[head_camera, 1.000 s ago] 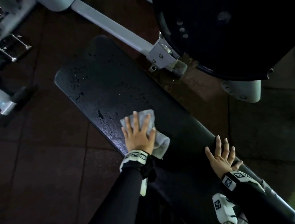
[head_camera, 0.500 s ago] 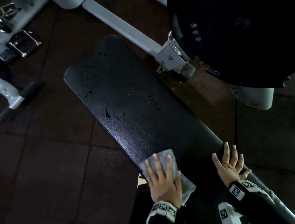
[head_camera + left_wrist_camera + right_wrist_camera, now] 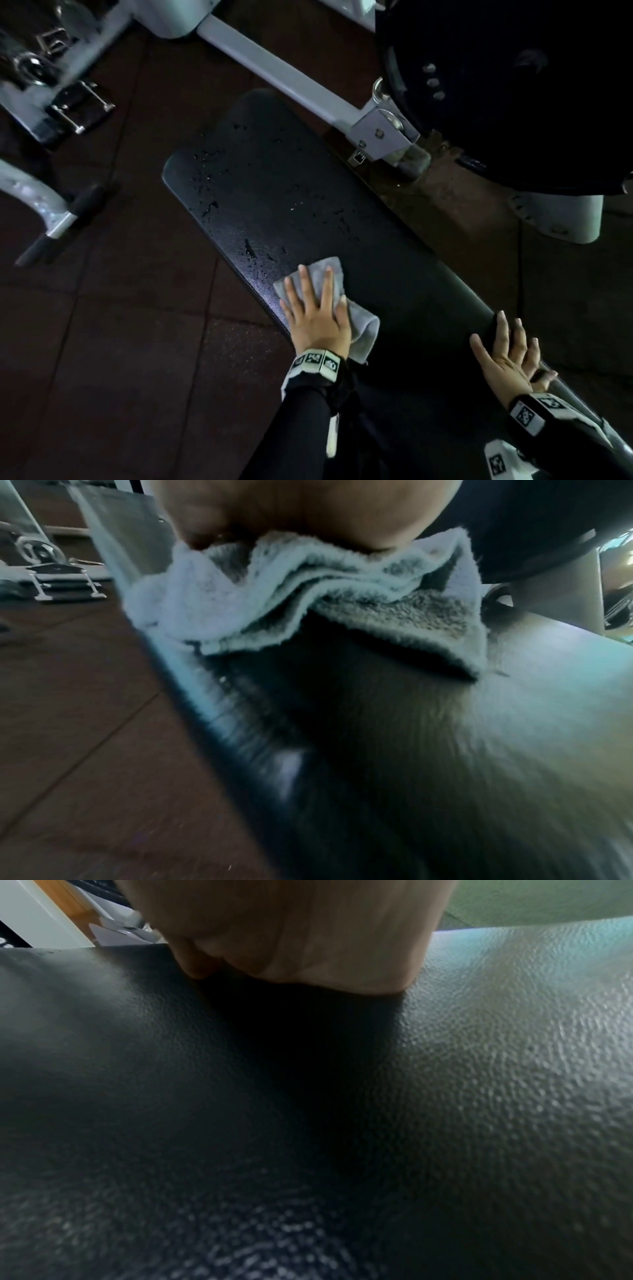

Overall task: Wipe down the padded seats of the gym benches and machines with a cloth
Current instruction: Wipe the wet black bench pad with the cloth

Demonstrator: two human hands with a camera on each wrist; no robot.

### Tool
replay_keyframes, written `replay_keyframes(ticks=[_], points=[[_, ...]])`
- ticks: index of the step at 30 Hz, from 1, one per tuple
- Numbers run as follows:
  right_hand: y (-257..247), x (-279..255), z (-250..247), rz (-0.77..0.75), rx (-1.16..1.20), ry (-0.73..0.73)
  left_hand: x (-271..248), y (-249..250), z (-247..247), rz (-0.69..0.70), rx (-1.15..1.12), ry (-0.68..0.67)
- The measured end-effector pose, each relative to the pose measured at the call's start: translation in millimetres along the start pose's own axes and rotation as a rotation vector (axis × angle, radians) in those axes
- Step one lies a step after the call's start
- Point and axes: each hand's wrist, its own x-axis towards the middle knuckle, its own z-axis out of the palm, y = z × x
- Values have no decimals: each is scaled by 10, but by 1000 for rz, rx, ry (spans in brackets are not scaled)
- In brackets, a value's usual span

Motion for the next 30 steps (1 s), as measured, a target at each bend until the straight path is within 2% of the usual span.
replay_keyframes(ticks=[3, 5, 9, 12, 16, 18, 23, 27, 30], points=[[10, -8, 5, -12, 12, 1, -373, -161, 94, -63, -23, 50], [0, -28, 8, -21, 7, 10, -736, -164, 209, -81, -56, 32], [14, -32, 40, -34, 8, 55, -1258, 73, 353, 16, -60, -52], [23, -14, 42, -20, 3, 51, -1215, 340, 291, 87, -21, -105], [12, -6, 34, -14, 4, 34, -803, 513, 195, 277, 31, -117], [3, -11, 18, -12, 15, 29, -571, 510, 167, 297, 31, -95], [-2, -32, 12, -12, 27, 23, -326, 346, 70, 99, -86, -45], [10, -40, 21, -28, 25, 22, -511, 123, 94, -116, -280, 41], [24, -50, 30, -34, 24, 41, -763, -5, 175, -224, -477, 95]])
